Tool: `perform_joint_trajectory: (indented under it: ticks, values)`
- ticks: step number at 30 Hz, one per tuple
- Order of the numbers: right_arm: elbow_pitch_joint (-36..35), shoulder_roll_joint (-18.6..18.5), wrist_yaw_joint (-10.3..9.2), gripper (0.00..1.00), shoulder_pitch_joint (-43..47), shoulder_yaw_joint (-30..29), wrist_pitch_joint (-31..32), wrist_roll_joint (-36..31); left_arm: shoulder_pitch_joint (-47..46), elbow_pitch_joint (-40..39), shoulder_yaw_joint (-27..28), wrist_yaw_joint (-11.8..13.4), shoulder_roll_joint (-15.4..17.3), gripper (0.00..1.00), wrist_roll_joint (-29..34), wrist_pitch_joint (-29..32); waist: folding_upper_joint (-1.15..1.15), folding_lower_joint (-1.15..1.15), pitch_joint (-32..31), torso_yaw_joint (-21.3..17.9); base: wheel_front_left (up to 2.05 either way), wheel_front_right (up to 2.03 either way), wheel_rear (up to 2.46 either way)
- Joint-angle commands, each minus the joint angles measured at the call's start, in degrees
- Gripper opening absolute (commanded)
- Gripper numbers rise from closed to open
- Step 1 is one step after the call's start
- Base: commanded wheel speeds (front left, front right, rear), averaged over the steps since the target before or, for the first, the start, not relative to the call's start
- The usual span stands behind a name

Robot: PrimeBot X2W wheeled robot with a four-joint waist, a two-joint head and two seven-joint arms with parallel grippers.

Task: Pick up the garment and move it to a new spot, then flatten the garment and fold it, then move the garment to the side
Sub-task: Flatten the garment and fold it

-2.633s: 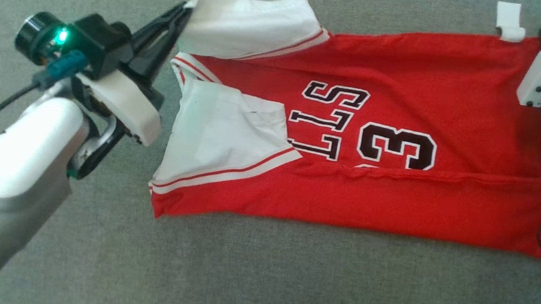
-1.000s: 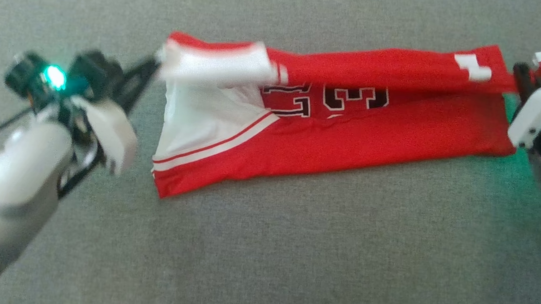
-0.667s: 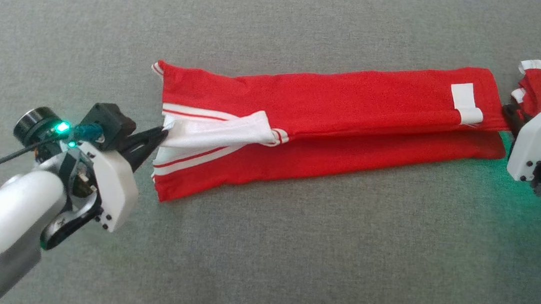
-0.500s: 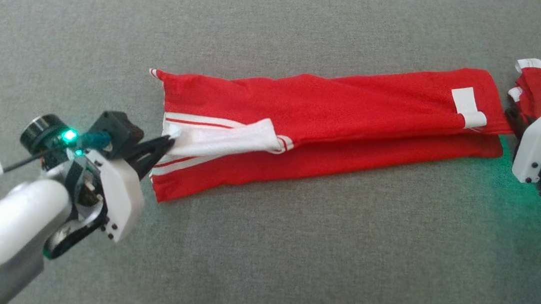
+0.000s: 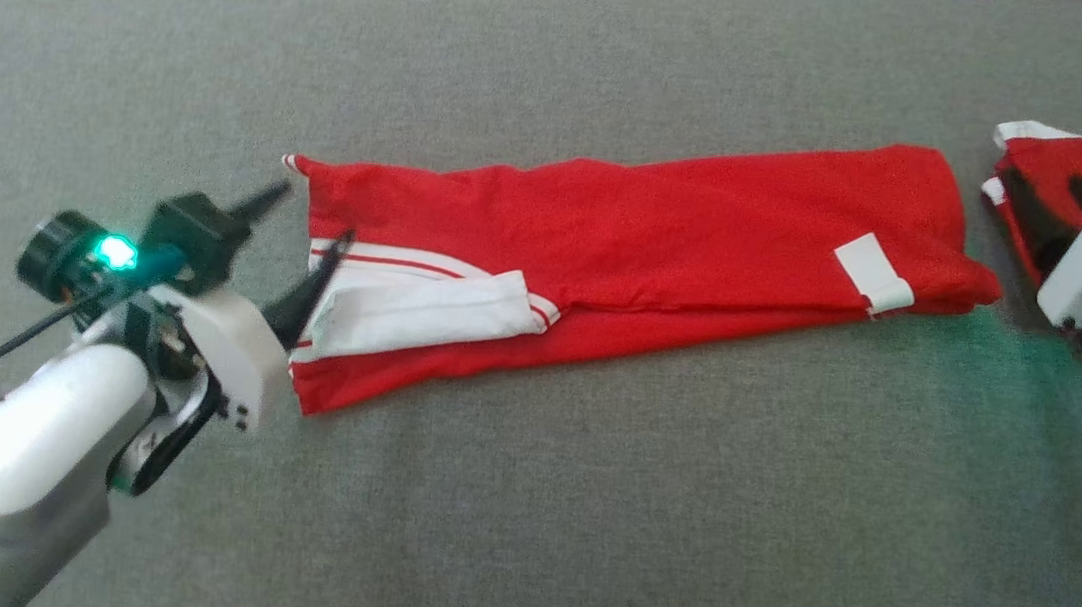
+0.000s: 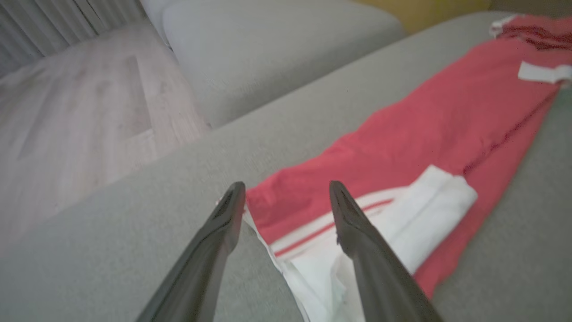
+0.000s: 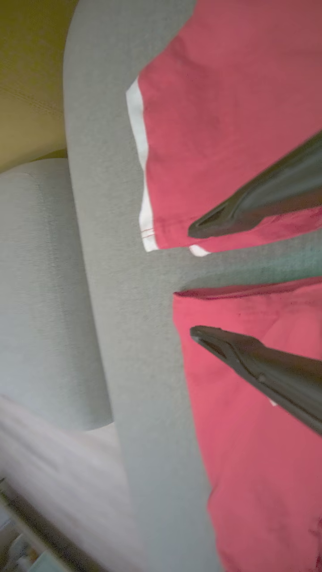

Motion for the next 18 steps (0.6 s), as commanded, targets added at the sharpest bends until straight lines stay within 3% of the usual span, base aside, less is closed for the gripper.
perform_joint_trajectory:
  ticks: [1,6,8,10,15,18]
  values:
    - [-2.16,0.63,-0.05,1.0,-1.43,-1.87,-3.2,1.52,-2.03,-0.06,5.08,2.35,0.83,1.0,0.33,-4.23,0.0,0.0,-1.3,-0.51,0.0,0.0,0.0]
    - [-3.38,4.56,-0.05,1.0,-1.1,-5.79,-12.75,1.63,-0.35,0.95,9.94,7.45,-1.93,1.0,-0.65,-14.21,0.0,0.0,-3.71,-1.07,0.0,0.0,0.0]
    - [-3.88,5.5,-0.05,1.0,-0.68,-6.22,-14.49,1.41,0.16,1.13,10.9,8.41,-2.43,1.0,-0.9,-16.15,0.0,0.0,-4.15,-1.17,0.0,0.0,0.0]
    - [-5.34,8.35,-0.05,1.0,1.1,-7.61,-20.12,0.35,2.08,1.62,14.3,11.4,-4.25,1.0,-2.2,-21.37,0.0,0.0,-5.6,-1.38,0.0,0.0,0.0]
    - [-6.57,13.59,-0.05,1.0,5.85,-11.59,-28.72,-1.89,6.82,-0.36,20.05,13.87,-7.96,1.0,-3.35,-24.03,0.0,0.0,-7.77,-1.45,0.0,0.0,0.0]
    - [-7.39,16.15,-0.05,1.0,9.78,-14.0,-31.1,-5.63,10.41,-3.1,24.06,14.85,-10.47,1.0,-0.47,-24.15,0.0,0.0,-8.72,-1.24,0.0,0.0,0.0]
